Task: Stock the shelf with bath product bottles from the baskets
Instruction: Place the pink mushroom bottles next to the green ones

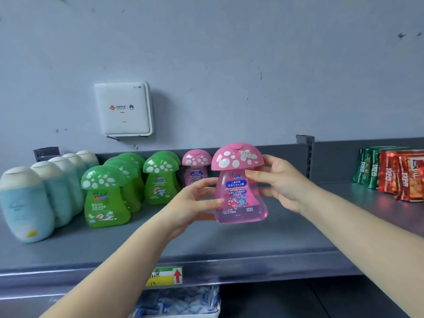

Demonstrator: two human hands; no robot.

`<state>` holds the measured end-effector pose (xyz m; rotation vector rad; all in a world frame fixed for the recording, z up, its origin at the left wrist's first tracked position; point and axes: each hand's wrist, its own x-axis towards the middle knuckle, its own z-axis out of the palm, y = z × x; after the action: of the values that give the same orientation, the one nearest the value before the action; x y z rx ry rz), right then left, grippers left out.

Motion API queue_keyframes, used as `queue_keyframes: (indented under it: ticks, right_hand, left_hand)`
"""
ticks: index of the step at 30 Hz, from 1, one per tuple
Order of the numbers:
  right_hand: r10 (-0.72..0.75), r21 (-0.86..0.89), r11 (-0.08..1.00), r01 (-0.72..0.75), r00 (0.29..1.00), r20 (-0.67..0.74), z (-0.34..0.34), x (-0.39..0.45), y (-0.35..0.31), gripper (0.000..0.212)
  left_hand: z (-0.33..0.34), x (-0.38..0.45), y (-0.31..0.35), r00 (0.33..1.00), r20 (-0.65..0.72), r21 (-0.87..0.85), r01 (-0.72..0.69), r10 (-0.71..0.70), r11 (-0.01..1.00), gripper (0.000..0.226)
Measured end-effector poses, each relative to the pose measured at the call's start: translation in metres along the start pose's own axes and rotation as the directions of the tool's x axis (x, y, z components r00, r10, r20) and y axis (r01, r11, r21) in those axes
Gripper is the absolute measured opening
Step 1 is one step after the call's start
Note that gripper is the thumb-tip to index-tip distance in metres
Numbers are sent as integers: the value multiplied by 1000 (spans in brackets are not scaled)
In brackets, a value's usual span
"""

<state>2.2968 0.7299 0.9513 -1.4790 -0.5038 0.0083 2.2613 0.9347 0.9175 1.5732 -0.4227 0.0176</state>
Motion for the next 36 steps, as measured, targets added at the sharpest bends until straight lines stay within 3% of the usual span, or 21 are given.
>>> queue_keyframes:
  ticks: [7,14,27,36]
  right_hand:
    - [24,11,1000,-24,999,26,39,47,30,32]
    - [22,26,999,-23,998,54,55,81,53,31]
    - [20,-92,995,-23,999,-36,60,127,88,38]
    - [-4,-181,983,-8,998,-68,67,145,94,40]
  left_hand:
    - [-50,15,-15,991,-131,70,50,-41,996,35]
    - [-82,40,-20,988,-147,144,77,-56,987,32]
    - [-87,90,-53,914,-403,199,144,-53,969,46]
    - [-91,98,-57,877,-480,340,172,13,924,50]
